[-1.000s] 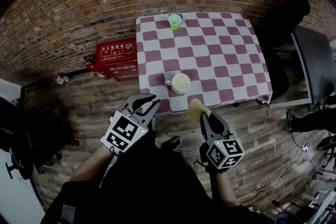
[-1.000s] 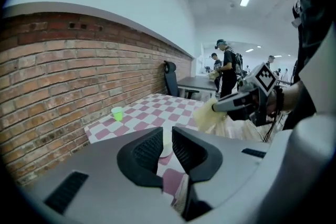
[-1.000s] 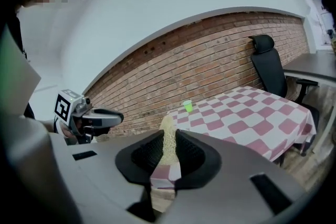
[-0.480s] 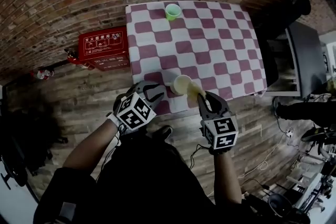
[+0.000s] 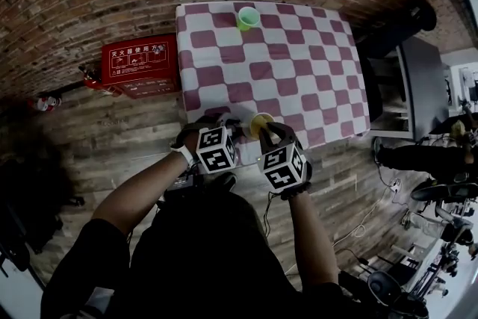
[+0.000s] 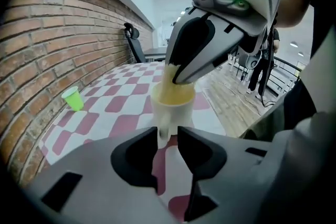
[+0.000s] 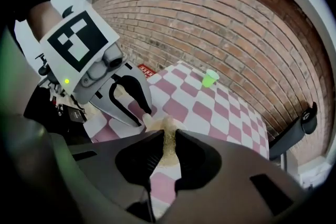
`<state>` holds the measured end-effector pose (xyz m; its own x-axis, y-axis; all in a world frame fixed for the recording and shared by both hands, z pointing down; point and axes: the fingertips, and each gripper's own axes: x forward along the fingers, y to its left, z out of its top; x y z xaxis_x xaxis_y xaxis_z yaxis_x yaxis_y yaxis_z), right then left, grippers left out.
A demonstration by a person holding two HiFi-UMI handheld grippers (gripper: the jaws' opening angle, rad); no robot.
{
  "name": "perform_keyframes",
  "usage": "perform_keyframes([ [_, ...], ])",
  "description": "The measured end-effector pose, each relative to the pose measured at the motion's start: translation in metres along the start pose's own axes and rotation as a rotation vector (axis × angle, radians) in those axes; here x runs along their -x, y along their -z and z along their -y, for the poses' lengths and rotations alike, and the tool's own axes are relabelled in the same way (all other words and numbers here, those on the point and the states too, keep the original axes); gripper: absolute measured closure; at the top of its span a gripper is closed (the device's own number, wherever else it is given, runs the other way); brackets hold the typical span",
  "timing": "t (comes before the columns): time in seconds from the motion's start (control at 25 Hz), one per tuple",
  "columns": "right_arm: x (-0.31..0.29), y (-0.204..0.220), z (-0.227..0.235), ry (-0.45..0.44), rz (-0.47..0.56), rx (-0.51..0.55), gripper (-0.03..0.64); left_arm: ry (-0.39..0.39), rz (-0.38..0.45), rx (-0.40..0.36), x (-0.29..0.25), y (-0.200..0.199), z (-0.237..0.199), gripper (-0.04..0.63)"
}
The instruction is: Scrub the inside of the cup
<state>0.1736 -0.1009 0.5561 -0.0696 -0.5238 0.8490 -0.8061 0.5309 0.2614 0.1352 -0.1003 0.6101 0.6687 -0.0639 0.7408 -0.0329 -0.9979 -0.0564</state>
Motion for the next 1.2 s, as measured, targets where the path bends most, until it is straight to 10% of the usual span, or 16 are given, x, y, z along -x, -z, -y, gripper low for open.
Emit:
perform_keyframes([
  [0.84, -0.002, 0.014, 0.012, 0.032, -0.007, 0.256, 0.545, -0.116, -0.053, 0.19, -0.003, -0.002, 0.002, 0.502],
  [1.2, 0.072, -0.015, 0.043, 0.018, 0.193, -0.024, 0.546, -0.123, -0.015, 0.225, 0.003, -0.007, -0.004, 0.502],
])
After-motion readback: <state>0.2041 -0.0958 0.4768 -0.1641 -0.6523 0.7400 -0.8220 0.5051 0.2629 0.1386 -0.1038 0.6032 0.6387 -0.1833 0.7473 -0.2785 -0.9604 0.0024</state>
